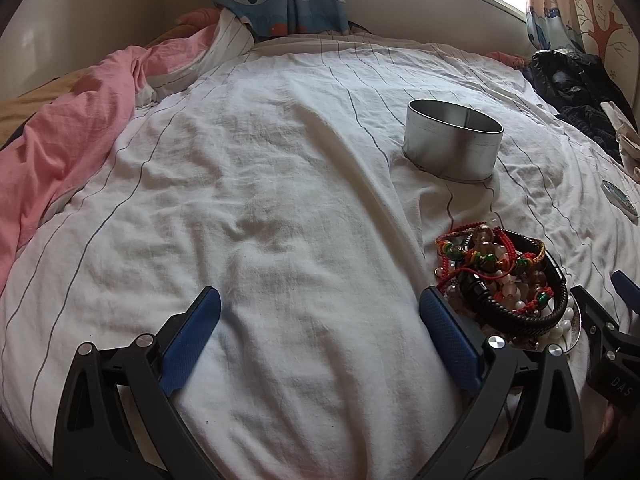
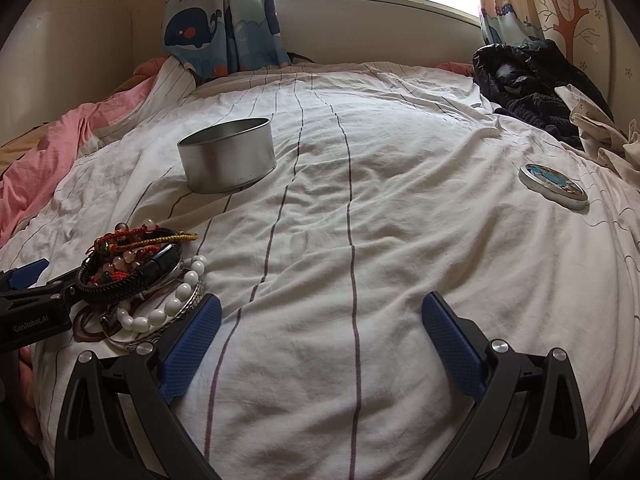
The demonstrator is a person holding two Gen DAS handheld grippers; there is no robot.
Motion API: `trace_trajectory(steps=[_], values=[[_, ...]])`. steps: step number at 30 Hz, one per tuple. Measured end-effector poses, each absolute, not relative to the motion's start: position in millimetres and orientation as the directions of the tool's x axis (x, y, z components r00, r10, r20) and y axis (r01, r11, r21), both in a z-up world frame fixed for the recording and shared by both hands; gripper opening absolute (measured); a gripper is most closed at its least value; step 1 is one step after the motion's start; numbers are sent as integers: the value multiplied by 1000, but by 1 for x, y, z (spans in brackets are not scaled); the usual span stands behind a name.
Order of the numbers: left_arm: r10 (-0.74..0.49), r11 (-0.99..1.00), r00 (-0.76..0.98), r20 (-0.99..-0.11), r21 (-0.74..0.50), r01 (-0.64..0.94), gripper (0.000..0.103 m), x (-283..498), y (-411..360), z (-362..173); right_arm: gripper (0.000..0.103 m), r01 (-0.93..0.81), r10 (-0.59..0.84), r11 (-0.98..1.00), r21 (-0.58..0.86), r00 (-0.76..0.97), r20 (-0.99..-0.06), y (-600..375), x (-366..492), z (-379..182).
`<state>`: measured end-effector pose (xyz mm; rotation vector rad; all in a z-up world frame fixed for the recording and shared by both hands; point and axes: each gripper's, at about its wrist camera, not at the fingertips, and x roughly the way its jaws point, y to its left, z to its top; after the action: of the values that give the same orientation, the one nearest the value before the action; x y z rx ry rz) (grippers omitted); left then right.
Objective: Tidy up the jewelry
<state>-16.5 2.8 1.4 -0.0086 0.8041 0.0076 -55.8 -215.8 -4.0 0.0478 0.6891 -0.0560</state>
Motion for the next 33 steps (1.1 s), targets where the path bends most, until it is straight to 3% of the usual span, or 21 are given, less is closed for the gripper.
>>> trace_trajectory(steps=[7, 14, 22, 33], values=[[36, 997, 756, -653, -29, -73, 96, -30, 11, 13, 96, 63, -20, 997, 46, 777, -630, -218, -58, -2], [30, 1000, 815, -578, 14, -27, 96, -36, 1, 31, 96, 22, 45, 992, 123, 855, -516, -224, -72, 23], [-43, 996, 827, -561, 40, 78, 96, -36, -23, 38, 96, -7, 80, 991, 135, 834, -545, -217, -62, 21], [-27, 998, 805, -593, 26, 52, 96, -31, -20, 30, 96, -1, 73, 992, 128, 824, -562, -217, -59, 18]])
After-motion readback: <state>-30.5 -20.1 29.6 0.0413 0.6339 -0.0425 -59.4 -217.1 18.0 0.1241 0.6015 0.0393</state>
